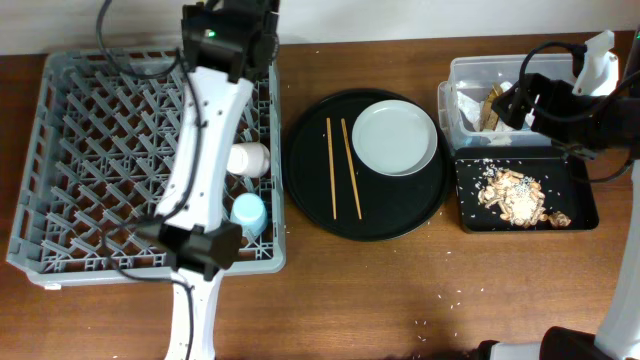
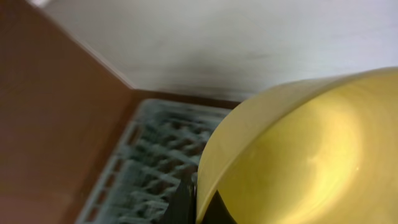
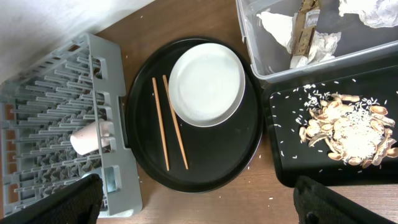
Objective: Sort waste into correct bins and load items into the dishwasher rack
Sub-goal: 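Lift the yellow bowl and carry it over the rack's back row, then set the yellow bowl upright in the rack's back row and release, then move the left gripper to the white plate and grasp its rim, then lift the white plate off the black tray toward the rack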
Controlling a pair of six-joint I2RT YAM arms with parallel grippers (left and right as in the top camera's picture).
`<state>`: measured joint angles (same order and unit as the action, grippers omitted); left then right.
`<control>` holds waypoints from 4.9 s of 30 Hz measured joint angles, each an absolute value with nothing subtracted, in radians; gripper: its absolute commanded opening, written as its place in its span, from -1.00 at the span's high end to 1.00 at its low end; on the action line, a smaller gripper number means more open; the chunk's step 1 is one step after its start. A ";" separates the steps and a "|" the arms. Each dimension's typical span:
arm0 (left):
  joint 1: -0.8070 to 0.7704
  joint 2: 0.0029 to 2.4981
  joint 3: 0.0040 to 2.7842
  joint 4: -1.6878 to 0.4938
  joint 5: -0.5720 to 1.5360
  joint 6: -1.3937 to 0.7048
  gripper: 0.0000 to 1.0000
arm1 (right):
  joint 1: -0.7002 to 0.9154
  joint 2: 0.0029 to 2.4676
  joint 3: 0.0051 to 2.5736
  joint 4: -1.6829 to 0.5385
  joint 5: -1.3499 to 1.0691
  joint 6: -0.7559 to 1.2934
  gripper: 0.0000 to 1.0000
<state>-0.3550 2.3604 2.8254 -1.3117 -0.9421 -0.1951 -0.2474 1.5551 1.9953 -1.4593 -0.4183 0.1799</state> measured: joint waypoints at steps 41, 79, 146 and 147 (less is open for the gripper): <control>-0.347 2.761 2.811 -1.254 -1.361 -0.224 1.00 | -0.247 1.557 1.995 -1.459 -0.418 0.179 -0.97; -0.467 2.792 2.814 -1.393 -1.161 -0.179 -0.12 | -0.247 1.557 1.995 -1.459 -0.418 0.179 -0.97; -0.601 2.728 2.653 -1.138 -0.043 -0.439 0.06 | -0.247 1.557 1.995 -1.459 -0.418 0.180 -0.97; -0.601 2.728 2.653 -1.138 -0.046 -0.439 0.06 | -0.247 1.557 1.995 -1.459 -0.418 0.179 -0.97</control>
